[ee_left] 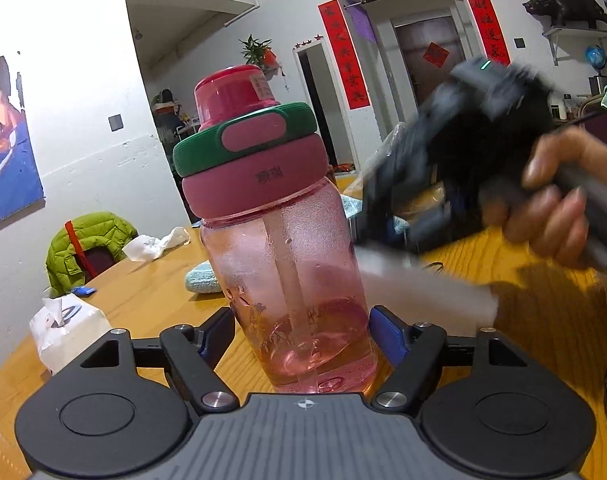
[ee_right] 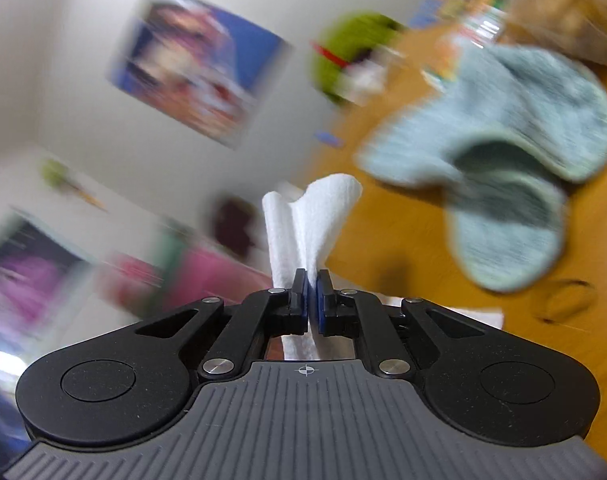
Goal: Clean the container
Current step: 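Hold the bottle with the left tool while the right tool keeps wiping its body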
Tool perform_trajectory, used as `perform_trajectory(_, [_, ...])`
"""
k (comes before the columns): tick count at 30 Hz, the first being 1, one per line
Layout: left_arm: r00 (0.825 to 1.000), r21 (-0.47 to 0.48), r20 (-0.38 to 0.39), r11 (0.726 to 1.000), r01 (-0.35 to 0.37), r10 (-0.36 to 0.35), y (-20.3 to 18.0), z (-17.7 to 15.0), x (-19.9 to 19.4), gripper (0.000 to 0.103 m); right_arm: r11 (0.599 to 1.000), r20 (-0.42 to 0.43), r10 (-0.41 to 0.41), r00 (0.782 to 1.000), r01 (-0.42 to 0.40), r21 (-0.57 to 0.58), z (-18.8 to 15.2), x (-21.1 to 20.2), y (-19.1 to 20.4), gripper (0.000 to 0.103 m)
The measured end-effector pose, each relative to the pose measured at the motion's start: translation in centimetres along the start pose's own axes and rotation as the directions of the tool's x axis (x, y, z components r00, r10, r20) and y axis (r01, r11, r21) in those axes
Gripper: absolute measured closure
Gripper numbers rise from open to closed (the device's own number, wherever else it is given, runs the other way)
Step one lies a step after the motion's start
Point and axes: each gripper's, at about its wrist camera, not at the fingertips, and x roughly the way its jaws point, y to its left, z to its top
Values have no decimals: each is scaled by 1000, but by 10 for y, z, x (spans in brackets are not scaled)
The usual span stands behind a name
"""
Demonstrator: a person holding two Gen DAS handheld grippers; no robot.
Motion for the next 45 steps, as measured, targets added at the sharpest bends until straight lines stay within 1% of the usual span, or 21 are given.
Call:
perform_trajectory(2, [1000, 0, 1, 1000, 0, 0, 0, 0, 0, 31, 991, -55, -126, 991, 123, -41, -4, 15, -1, 94])
perform_trajectory(3, [1000, 0, 1, 1000, 0, 0, 0, 0, 1, 31, 987, -64, -153, 986, 149, -59, -5, 19, 0, 94])
perform_trajectory(4, [1000, 0, 1, 1000, 0, 0, 1, 0, 1, 31, 988, -55, -144, 988, 140, -66, -5, 17, 1, 94])
perform_trajectory(6, [1000, 0, 1, 1000, 0, 0, 2, 0, 2, 31, 997, 12, -29, 1000, 29, -69, -2, -1, 7, 94])
perform_trajectory(7, [1000, 0, 1, 1000, 1, -1, 3, 0, 3, 31, 997, 45, 30, 999, -26, -73, 0, -9, 11, 94])
perform_trajectory(9, [1000, -2, 1, 1000, 5, -5, 3, 0, 3, 31, 987, 107, 149, 983, -140, -82, 3, -26, 16, 94])
perform_trajectory(11, [1000, 2, 2, 1000, 4, -4, 2, 0, 3, 31, 968, 124, 246, 961, -238, -72, 6, -37, 16, 93])
perform_trajectory(13, [1000, 0, 3, 1000, 5, -5, 3, 0, 3, 31, 973, 118, 228, 966, -223, -61, 6, -34, 14, 93])
perform_trajectory(14, [1000, -1, 3, 1000, 6, -6, 3, 0, 3, 31, 980, 108, 194, 975, -189, -55, 6, -30, 12, 93])
perform_trajectory(15, [1000, -2, 3, 1000, 6, -6, 3, 0, 3, 31, 988, 91, 150, 984, -146, -48, 6, -25, 9, 93])
perform_trajectory(17, [1000, -2, 3, 1000, 6, -6, 3, 0, 3, 31, 999, 19, 9, 1000, -8, -43, 2, -7, 4, 93])
perform_trajectory(19, [1000, -2, 3, 1000, 5, -5, 3, 0, 2, 31, 989, -32, -124, 992, 121, -87, -4, 11, 3, 94])
perform_trajectory(21, [1000, -4, -1, 1000, 7, -7, 3, 0, 1, 31, 974, -54, -196, 979, 188, -125, -11, 26, 1, 94])
perform_trajectory(24, [1000, -11, -16, 1000, -6, 6, 4, 3, -7, 23, 975, -34, -183, 983, 177, -133, -11, 22, 3, 93])
perform_trajectory(27, [1000, -26, -13, 999, -29, 28, 6, 9, -22, 24, 983, 42, -128, 991, 133, -128, -5, 11, 5, 93])
perform_trajectory(29, [1000, -41, -9, 999, 13, -13, 9, 11, -31, 24, 990, 93, -75, 993, 85, -116, 2, 3, 10, 93])
perform_trajectory(31, [997, -40, -10, 997, 70, -71, 9, 11, -34, 29, 995, 129, -12, 992, 25, -98, 5, -3, 10, 93])
perform_trajectory(33, [995, -18, -23, 995, 100, -101, 3, 10, -31, 30, 996, 136, 39, 990, -28, -79, 4, -9, 10, 93])
perform_trajectory(36, [998, 27, -38, 998, 52, -51, -6, 5, -21, 30, 995, 105, 88, 991, -82, -60, 3, -5, 9, 93])
perform_trajectory(41, [999, -5, -20, 999, 32, -32, 1, 5, -7, 32, 989, 71, 28, 997, -17, -150, 1, -5, 23, 94])
perform_trajectory(45, [999, -47, 5, 998, 44, -43, 14, 8, 2, 26, 977, 33, -37, 999, 43, -207, -1, -14, 31, 94])
